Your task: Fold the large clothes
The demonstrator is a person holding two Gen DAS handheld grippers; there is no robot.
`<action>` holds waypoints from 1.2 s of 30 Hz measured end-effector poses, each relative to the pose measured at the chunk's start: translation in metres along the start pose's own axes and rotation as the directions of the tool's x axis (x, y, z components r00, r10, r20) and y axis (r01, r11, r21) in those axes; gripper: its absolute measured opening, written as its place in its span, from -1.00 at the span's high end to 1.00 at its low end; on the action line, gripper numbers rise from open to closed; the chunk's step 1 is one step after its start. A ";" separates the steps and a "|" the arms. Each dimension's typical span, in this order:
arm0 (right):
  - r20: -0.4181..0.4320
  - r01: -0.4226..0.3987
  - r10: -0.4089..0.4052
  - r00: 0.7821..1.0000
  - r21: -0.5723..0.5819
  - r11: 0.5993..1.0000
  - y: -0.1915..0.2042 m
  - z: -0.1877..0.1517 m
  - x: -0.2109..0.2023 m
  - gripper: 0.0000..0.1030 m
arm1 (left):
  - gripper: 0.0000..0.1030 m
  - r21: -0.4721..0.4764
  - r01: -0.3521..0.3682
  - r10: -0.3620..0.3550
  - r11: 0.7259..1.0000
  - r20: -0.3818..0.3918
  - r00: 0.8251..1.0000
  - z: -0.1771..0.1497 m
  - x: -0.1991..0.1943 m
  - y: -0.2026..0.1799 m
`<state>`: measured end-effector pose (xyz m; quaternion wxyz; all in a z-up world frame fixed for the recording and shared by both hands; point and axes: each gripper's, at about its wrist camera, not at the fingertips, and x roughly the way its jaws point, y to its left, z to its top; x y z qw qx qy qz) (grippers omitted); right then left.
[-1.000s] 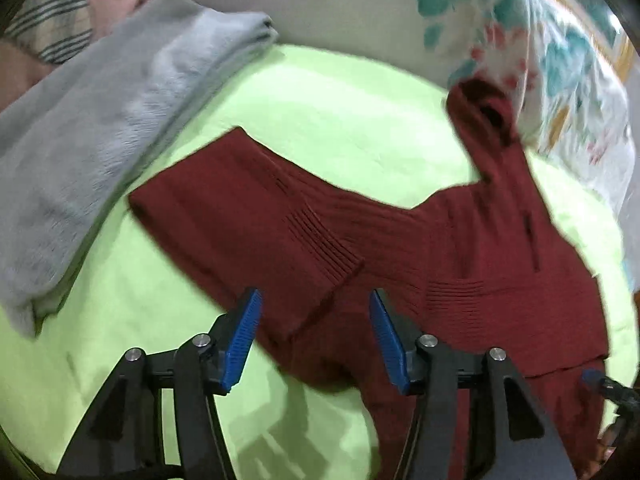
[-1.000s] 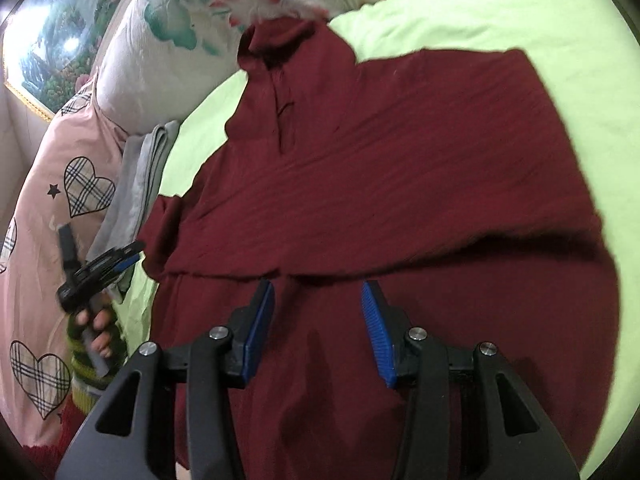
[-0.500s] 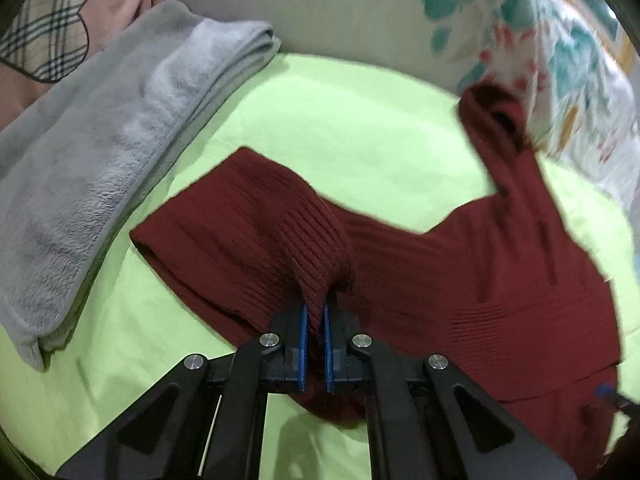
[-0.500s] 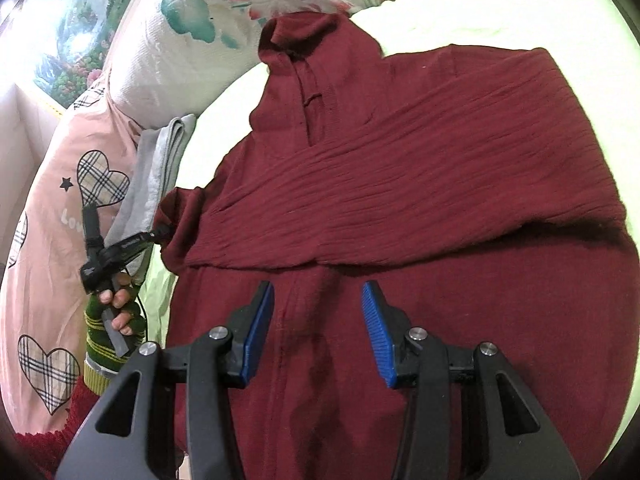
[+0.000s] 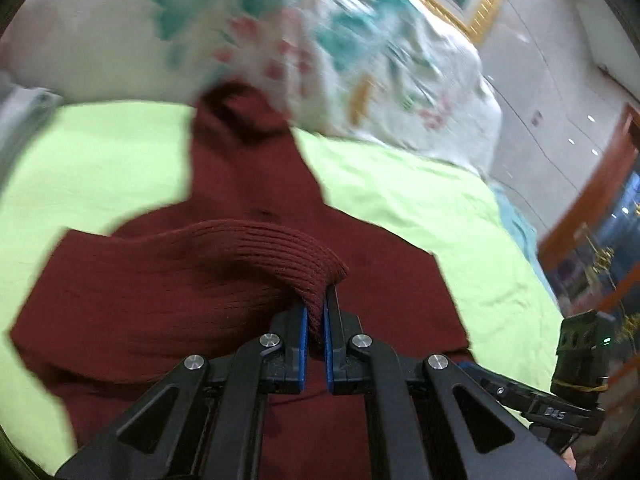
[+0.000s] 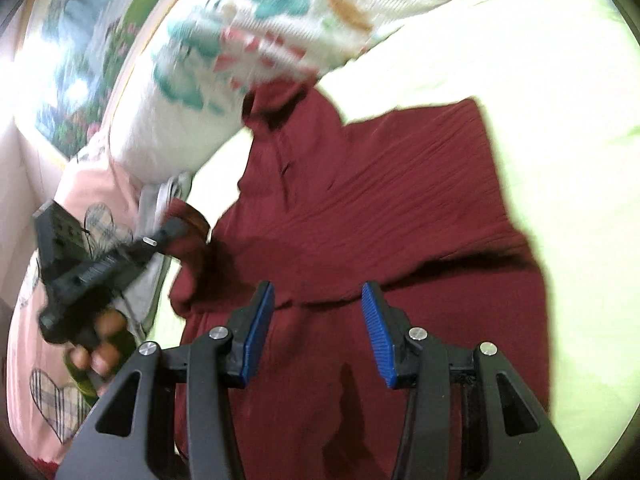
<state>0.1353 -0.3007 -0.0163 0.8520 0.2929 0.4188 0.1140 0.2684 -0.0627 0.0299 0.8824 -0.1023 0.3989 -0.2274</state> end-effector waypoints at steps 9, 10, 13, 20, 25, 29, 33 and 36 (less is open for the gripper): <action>0.042 0.042 -0.045 0.998 0.061 0.997 -0.030 0.012 -0.020 0.09 | 0.85 0.045 0.019 -0.012 0.999 -0.159 0.987 -0.032 0.097 -0.041; 0.036 0.041 -0.044 0.998 0.063 0.997 -0.031 0.012 -0.017 0.09 | 0.82 0.038 0.020 -0.012 0.999 -0.188 0.982 -0.037 0.102 -0.038; 0.015 0.030 -0.031 0.999 0.065 0.997 -0.028 0.012 -0.005 0.08 | 0.25 0.000 0.041 -0.040 0.999 -0.224 0.974 -0.047 0.094 -0.026; -0.044 0.016 -0.016 0.999 0.017 1.000 -0.012 0.020 0.032 -0.26 | -0.18 -0.045 -0.080 0.073 0.996 -0.131 0.989 -0.072 0.007 0.034; -0.072 0.057 -0.058 0.996 -0.013 0.998 -0.005 0.033 0.067 -0.26 | -0.18 -0.232 -0.312 0.309 0.921 -0.052 0.950 -0.090 -0.059 0.123; -0.117 0.107 -0.111 0.987 -0.041 0.993 -0.002 0.042 0.104 -0.26 | -0.16 -0.314 -0.397 0.391 0.862 -0.085 0.916 -0.099 -0.071 0.177; -0.119 0.146 -0.159 0.980 -0.105 0.984 0.009 0.047 0.124 0.29 | -0.15 -0.312 -0.393 0.381 0.865 -0.101 0.919 -0.101 -0.062 0.193; -0.099 0.113 -0.122 0.987 -0.092 0.989 0.013 0.052 0.117 0.93 | -0.11 -0.277 -0.406 0.394 0.871 -0.102 0.914 -0.096 -0.056 0.192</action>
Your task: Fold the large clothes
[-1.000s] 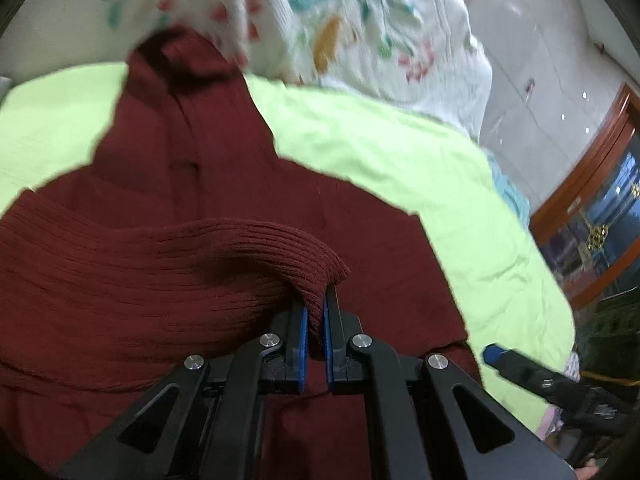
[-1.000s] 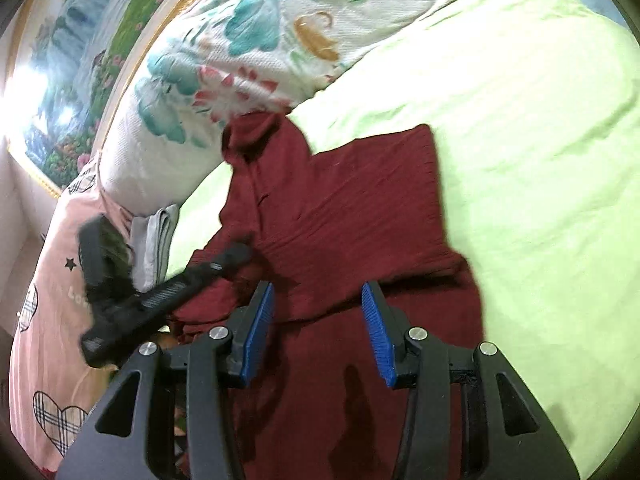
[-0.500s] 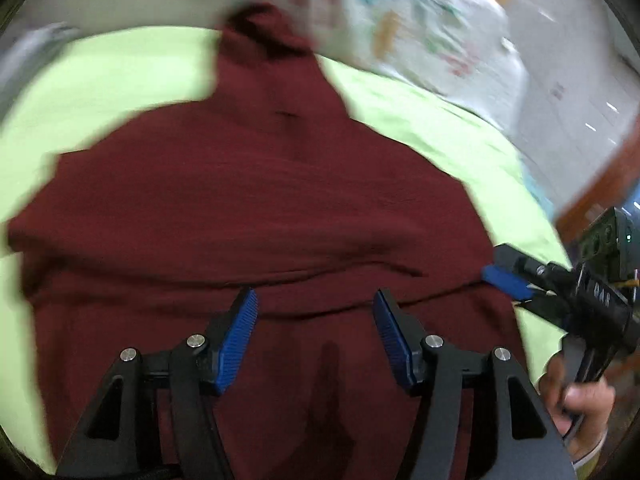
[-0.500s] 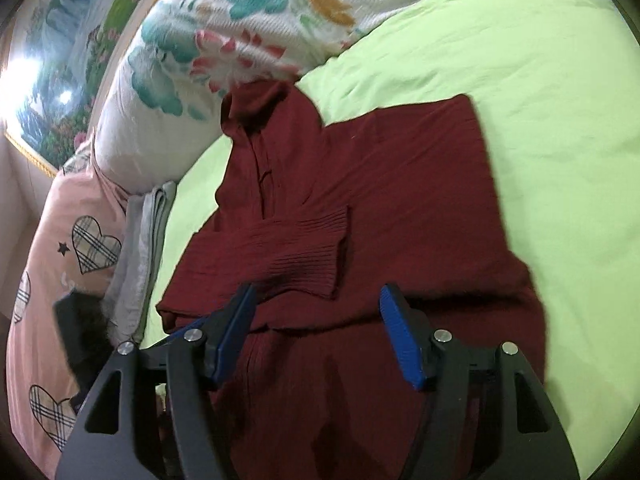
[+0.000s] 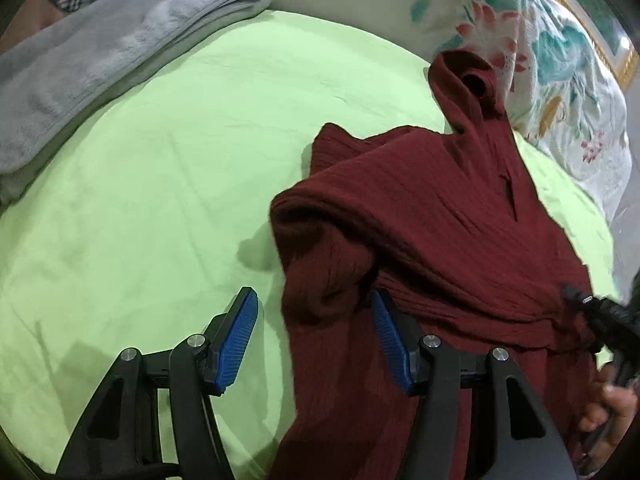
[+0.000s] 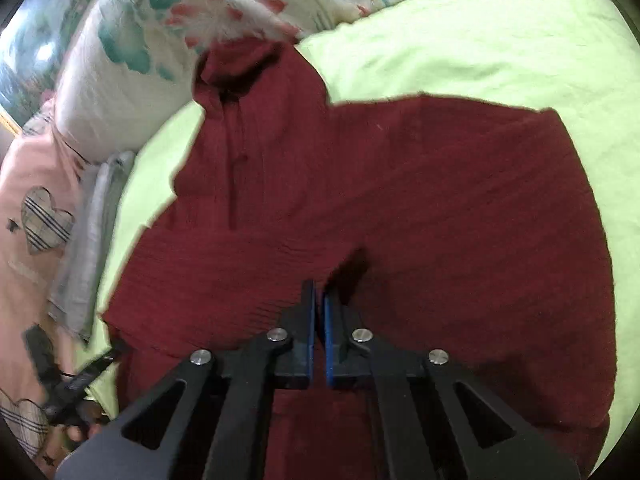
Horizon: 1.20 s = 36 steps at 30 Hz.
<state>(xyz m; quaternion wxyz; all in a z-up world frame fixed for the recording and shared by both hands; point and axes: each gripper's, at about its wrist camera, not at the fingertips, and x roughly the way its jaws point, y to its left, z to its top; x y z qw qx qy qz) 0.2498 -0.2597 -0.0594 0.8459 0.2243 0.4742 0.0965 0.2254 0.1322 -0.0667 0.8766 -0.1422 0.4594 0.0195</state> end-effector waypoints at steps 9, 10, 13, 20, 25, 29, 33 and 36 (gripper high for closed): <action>0.195 0.009 -0.015 0.981 0.031 0.999 -0.037 0.011 -0.089 0.94 | 0.16 0.047 -0.083 0.081 0.995 0.032 0.996 -0.002 0.006 -0.014; 0.144 0.016 -0.024 0.989 0.054 0.998 -0.047 0.009 -0.082 0.93 | 0.17 0.047 -0.097 0.095 0.994 0.035 0.995 -0.005 0.005 -0.014; 0.054 0.106 -0.109 0.993 0.066 0.992 -0.058 0.002 -0.066 0.88 | 0.18 0.035 -0.106 0.104 0.994 0.048 0.993 -0.007 0.002 -0.011; 0.146 0.114 -0.102 0.984 -0.079 0.990 0.002 -0.001 -0.077 -0.17 | 0.13 -0.025 -0.067 0.069 0.997 0.075 0.995 -0.017 -0.005 0.003; -0.084 -0.229 0.214 0.973 -0.275 0.934 0.108 0.007 -0.007 -0.22 | 0.14 -0.057 -0.043 0.049 0.997 0.116 0.992 -0.022 -0.009 0.008; -0.317 -0.425 0.328 0.890 -0.312 0.850 0.192 0.019 0.081 -0.24 | 0.13 -0.081 0.006 0.003 0.997 0.111 0.994 -0.023 -0.008 0.017; -0.398 -0.351 0.178 0.900 -0.417 0.838 0.237 0.027 0.147 -0.24 | 0.13 -0.090 0.034 -0.024 0.995 0.116 0.993 -0.024 -0.007 0.021; -0.611 -0.453 0.136 0.780 -0.401 0.797 0.252 0.017 0.193 -0.26 | 0.13 -0.083 0.039 -0.028 0.996 0.131 0.991 -0.026 -0.007 0.020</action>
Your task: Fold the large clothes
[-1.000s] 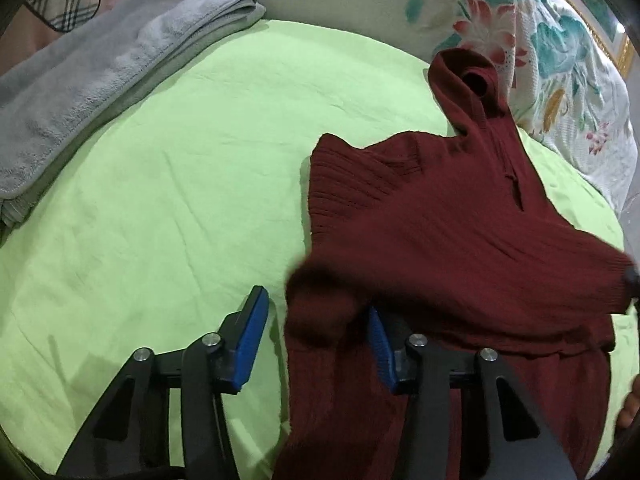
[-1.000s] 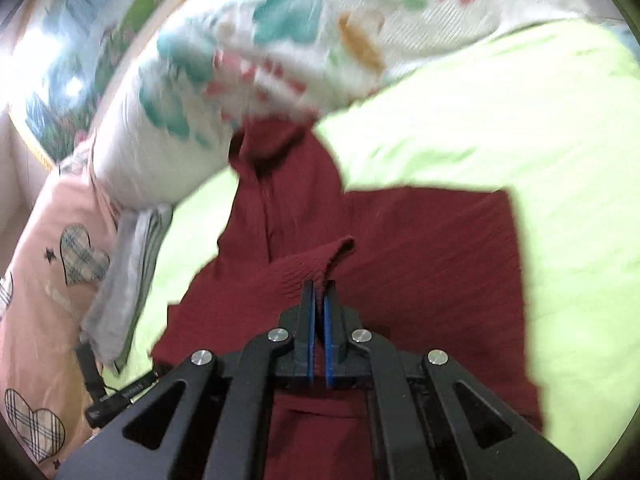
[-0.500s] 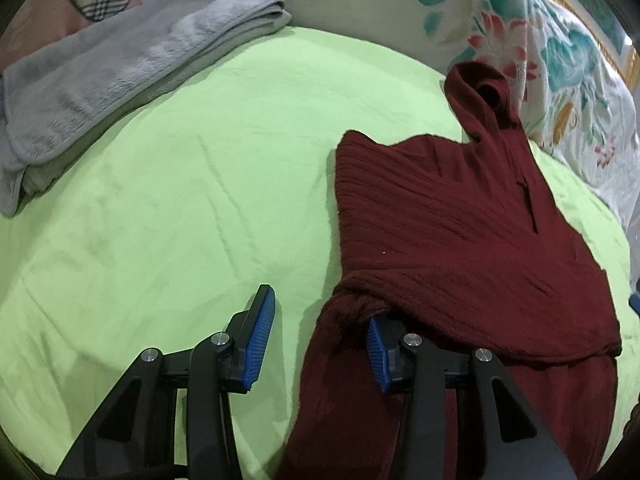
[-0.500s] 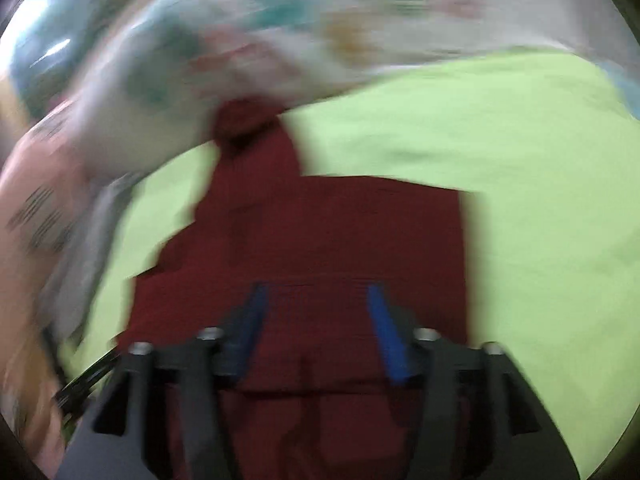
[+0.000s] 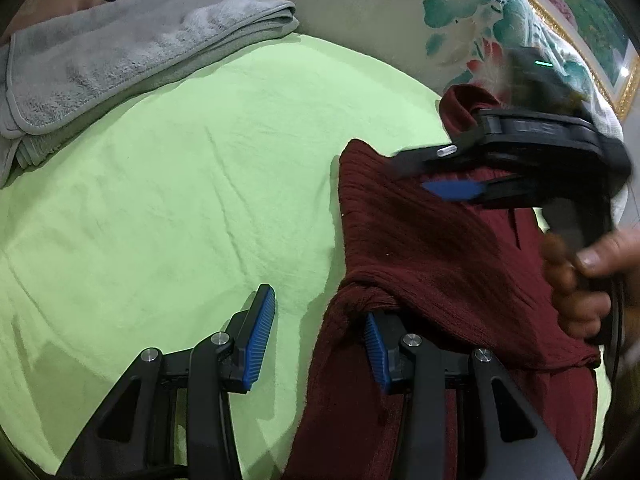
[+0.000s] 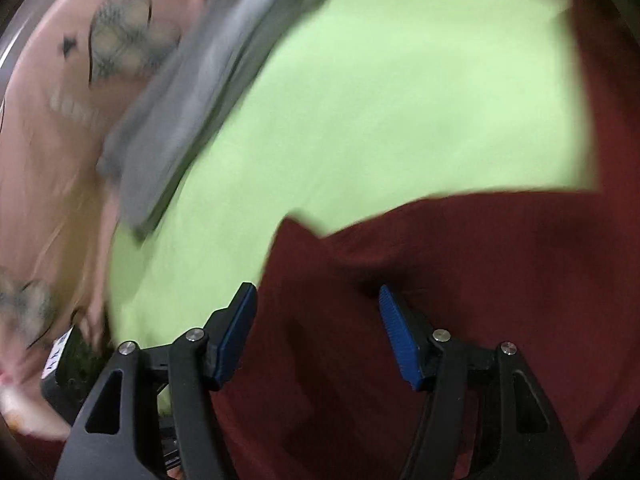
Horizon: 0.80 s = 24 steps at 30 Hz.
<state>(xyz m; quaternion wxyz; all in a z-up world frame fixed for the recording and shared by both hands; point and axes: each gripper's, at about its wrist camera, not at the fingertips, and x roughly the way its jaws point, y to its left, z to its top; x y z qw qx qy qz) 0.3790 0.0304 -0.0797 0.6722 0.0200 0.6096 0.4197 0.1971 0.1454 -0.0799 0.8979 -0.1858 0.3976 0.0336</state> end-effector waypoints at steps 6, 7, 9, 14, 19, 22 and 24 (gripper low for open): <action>0.057 -0.173 0.175 0.983 -0.042 0.984 0.012 0.020 0.017 0.49 | 0.35 -0.015 0.010 -0.010 1.000 0.025 1.000 -0.003 -0.004 0.004; 0.091 -0.182 0.183 0.979 -0.022 0.983 0.009 0.024 0.018 0.68 | 0.40 -0.025 0.010 -0.010 1.000 0.030 1.000 -0.003 -0.005 0.006; 0.165 -0.204 0.192 0.967 0.060 0.977 -0.004 0.024 0.021 0.92 | 0.47 -0.064 0.013 -0.010 0.998 0.044 0.999 -0.004 -0.008 0.012; 0.340 -0.217 0.128 0.932 0.236 0.947 -0.042 0.014 -0.003 0.86 | 0.47 -0.080 0.068 -0.064 0.994 0.048 0.997 -0.008 -0.025 0.019; 0.427 -0.188 0.085 0.900 0.204 0.961 -0.037 -0.018 -0.047 0.86 | 0.52 -0.090 0.105 -0.103 0.990 0.030 0.994 -0.002 -0.038 0.026; 0.458 -0.186 0.080 0.885 0.192 0.964 -0.024 -0.044 -0.062 0.86 | 0.52 -0.087 0.114 -0.113 0.990 0.012 0.993 0.021 -0.029 0.024; 0.472 -0.187 0.070 0.879 0.204 0.961 -0.020 -0.067 -0.070 0.86 | 0.46 -0.054 0.140 -0.142 0.989 -0.047 0.989 0.036 -0.011 0.016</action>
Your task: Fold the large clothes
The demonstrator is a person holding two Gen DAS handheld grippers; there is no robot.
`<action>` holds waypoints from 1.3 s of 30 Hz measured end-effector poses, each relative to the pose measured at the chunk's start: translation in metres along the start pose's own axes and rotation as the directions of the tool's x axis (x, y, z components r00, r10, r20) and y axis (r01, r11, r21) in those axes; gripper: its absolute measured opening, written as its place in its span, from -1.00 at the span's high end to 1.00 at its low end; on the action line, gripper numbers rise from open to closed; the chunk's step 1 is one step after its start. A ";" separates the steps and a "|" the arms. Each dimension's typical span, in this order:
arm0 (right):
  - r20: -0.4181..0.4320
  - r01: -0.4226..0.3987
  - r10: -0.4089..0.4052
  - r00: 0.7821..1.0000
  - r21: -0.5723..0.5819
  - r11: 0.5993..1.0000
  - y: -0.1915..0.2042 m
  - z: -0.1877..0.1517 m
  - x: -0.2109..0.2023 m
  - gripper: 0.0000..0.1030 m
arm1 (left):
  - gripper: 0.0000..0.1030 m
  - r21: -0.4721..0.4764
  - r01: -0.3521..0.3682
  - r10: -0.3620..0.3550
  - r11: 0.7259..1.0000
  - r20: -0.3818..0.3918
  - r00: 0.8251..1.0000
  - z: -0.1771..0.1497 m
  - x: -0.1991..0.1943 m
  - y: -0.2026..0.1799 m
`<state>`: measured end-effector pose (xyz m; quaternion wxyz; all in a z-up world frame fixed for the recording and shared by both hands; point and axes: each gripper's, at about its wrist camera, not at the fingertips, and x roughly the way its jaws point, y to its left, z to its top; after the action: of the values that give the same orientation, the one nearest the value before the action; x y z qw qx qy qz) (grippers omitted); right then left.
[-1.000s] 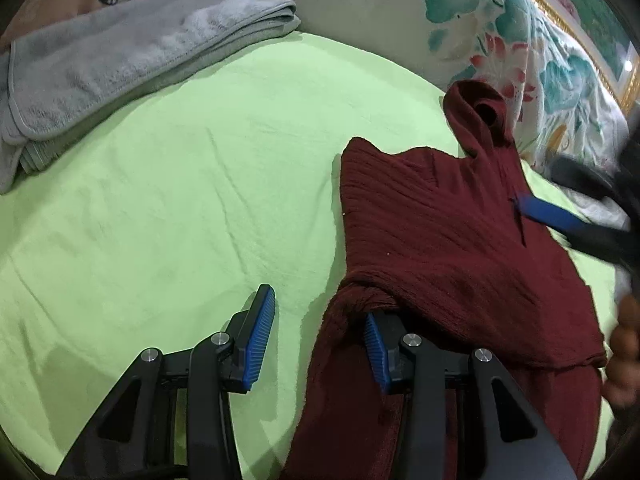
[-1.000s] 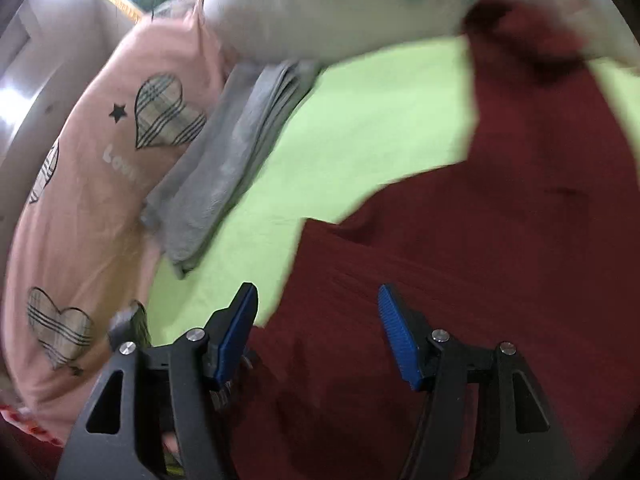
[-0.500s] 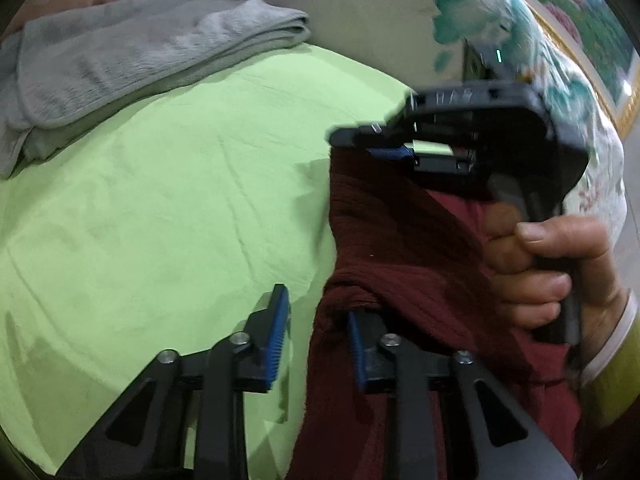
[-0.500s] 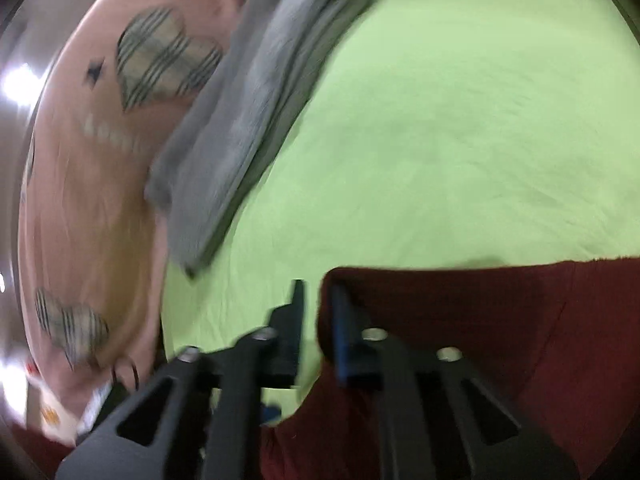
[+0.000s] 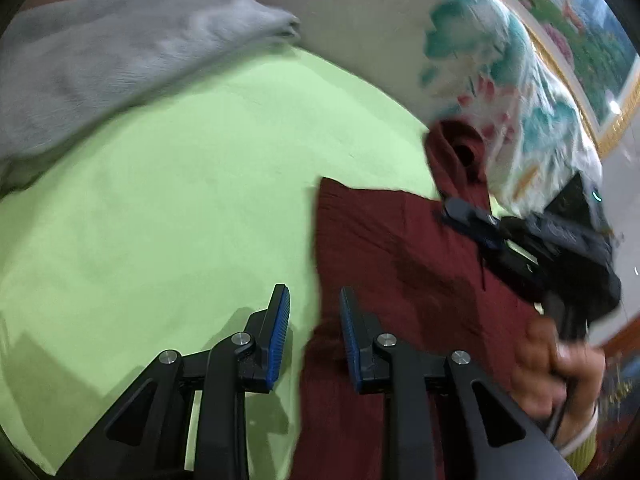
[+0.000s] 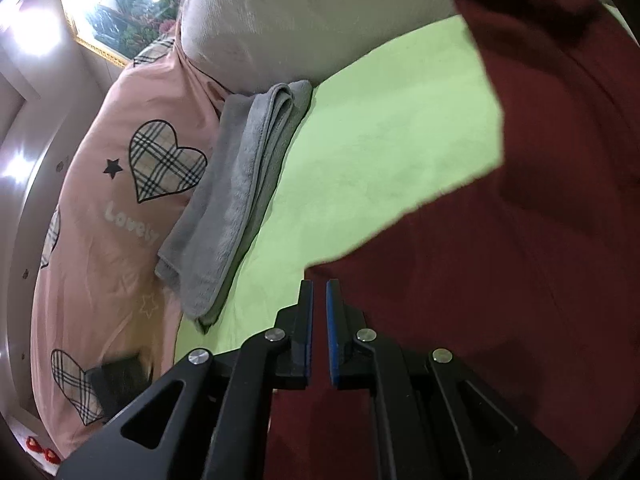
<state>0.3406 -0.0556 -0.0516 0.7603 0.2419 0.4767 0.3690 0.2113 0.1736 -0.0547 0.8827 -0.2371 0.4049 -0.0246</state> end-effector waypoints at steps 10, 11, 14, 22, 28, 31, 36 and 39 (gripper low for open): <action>0.143 0.271 -0.282 0.949 0.090 0.958 -0.058 -0.075 -0.136 0.70 | 0.30 0.222 -0.146 0.163 0.964 -0.060 0.985 -0.025 -0.005 -0.016; 0.171 0.333 -0.349 0.921 0.117 0.936 -0.068 -0.081 -0.160 0.60 | 0.35 0.225 -0.152 0.165 0.962 -0.040 0.986 -0.023 -0.011 -0.020; 0.233 0.476 -0.506 0.830 0.175 0.862 -0.086 -0.092 -0.213 0.08 | 0.36 0.252 -0.123 0.129 0.960 -0.006 0.992 -0.018 -0.020 -0.039; 0.120 0.638 -0.659 0.742 0.174 0.750 -0.123 -0.094 -0.229 -0.02 | 0.36 0.304 -0.077 0.084 0.950 -0.009 0.996 -0.007 0.009 -0.079; 0.179 0.649 -0.663 0.726 0.136 0.748 -0.111 -0.094 -0.232 0.93 | 0.33 0.342 -0.099 0.132 0.934 -0.074 0.988 -0.024 0.036 -0.076; 0.146 0.632 -0.654 0.743 0.171 0.756 -0.124 -0.097 -0.235 0.93 | 0.28 0.349 -0.103 0.136 0.931 -0.071 0.988 -0.027 0.035 -0.077; 0.138 0.633 -0.666 0.733 0.220 0.742 -0.127 -0.101 -0.245 0.56 | 0.18 0.369 -0.103 0.141 0.924 -0.078 0.987 -0.028 0.030 -0.081; 0.221 0.585 -0.619 0.754 0.205 0.785 -0.114 -0.089 -0.254 0.13 | 0.17 0.332 -0.070 0.108 0.941 -0.096 0.990 -0.019 0.024 -0.081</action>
<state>0.2289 -0.3244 -0.0330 0.8808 0.1708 0.4401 0.0367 0.2251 0.0883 -0.0467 0.8858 -0.0668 0.4547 -0.0648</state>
